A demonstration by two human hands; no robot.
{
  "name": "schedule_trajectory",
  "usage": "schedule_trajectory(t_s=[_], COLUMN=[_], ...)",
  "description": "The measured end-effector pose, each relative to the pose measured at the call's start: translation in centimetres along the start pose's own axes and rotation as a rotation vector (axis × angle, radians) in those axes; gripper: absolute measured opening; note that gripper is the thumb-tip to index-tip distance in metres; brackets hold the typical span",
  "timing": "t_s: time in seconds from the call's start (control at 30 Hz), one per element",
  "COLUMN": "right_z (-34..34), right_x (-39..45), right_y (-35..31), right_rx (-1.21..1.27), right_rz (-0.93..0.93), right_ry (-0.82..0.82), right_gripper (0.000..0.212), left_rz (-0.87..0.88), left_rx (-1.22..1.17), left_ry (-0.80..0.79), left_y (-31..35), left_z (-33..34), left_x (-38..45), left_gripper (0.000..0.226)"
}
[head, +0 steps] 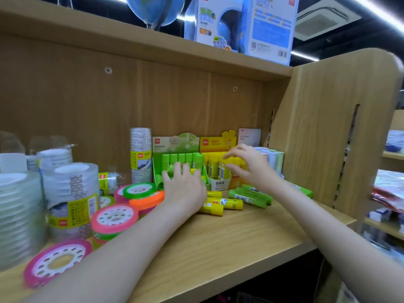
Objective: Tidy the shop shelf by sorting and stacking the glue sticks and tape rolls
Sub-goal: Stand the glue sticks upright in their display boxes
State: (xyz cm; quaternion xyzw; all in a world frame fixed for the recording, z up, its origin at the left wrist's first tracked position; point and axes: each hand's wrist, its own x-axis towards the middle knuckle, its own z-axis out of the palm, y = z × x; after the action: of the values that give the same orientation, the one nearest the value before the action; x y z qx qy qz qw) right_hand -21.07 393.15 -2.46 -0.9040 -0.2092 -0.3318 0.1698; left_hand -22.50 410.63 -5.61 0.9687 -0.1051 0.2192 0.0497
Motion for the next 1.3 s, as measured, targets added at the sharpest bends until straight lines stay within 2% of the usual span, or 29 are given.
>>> schedule_trajectory(t_s=[0.07,0.13,0.2,0.27,0.37,0.43,0.53,0.63,0.73,0.8,0.97,1.03,1.13,1.2,1.3], right_z=[-1.4,-1.7,-1.4,-1.4,-2.2,-2.0,-0.6,1.6,3.3,3.7,1.7,1.5,2.1,2.7,2.8], right_x=[-2.8,-4.7,-5.5,-5.6,-4.4,-2.7,0.2,2.1,3.0,3.2,3.0,2.6,1.9,1.7,1.4], right_y=[-1.0,-1.4,-0.8,-0.2,0.3,0.6,0.2,-0.2,0.1,0.2,-0.2,-0.4,-0.9,-0.9,-0.3], right_rx=[0.120,0.093,0.041,0.160,0.577,0.690,0.537,0.146,0.004,0.023,0.566,0.674,0.383,0.279,0.200], right_rz=[-0.040,-0.027,-0.018,0.000,0.192,0.300,0.263,0.115,0.086,0.105,0.253,0.245,0.113,0.154,0.239], right_ry=[-0.172,-0.356,-0.418,-0.312,-0.010,0.065,0.134,0.195,0.142,0.115,0.441,0.452,0.365,0.297,0.220], right_gripper=[0.017,0.022,0.024,0.022,0.019,0.018,0.022,0.018,0.019,0.025,0.013,0.018,0.028,0.027,0.014], left_rz=[0.000,-0.004,-0.008,-0.006,0.002,0.002,0.002,0.002,0.005,0.007,0.008,0.008,0.002,-0.002,0.004], left_rx=[0.002,0.000,0.000,-0.002,0.000,0.001,0.001,-0.003,-0.003,-0.004,-0.003,-0.001,0.001,-0.003,-0.006], left_ry=[-0.006,-0.004,-0.001,-0.005,-0.001,0.000,0.001,-0.001,0.021,0.030,0.019,0.017,0.019,0.024,0.025], left_y=[0.1,0.1,0.1,0.1,0.1,0.1,0.0,0.0,0.0,0.0,0.0,-0.1,0.0,0.0,0.0], left_z=[0.0,0.0,0.0,-0.1,0.0,0.0,0.0,0.0,0.1,0.2,0.2,0.3,0.3,0.2,0.2], left_x=[-0.1,-0.1,0.0,0.0,0.1,0.1,0.1,0.1,0.1,0.1,0.2,0.3,0.3,0.2,0.2], left_gripper=[0.040,0.039,0.039,0.039,0.039,0.040,0.040,0.039,0.038,0.038,0.038,0.038,0.039,0.039,0.039])
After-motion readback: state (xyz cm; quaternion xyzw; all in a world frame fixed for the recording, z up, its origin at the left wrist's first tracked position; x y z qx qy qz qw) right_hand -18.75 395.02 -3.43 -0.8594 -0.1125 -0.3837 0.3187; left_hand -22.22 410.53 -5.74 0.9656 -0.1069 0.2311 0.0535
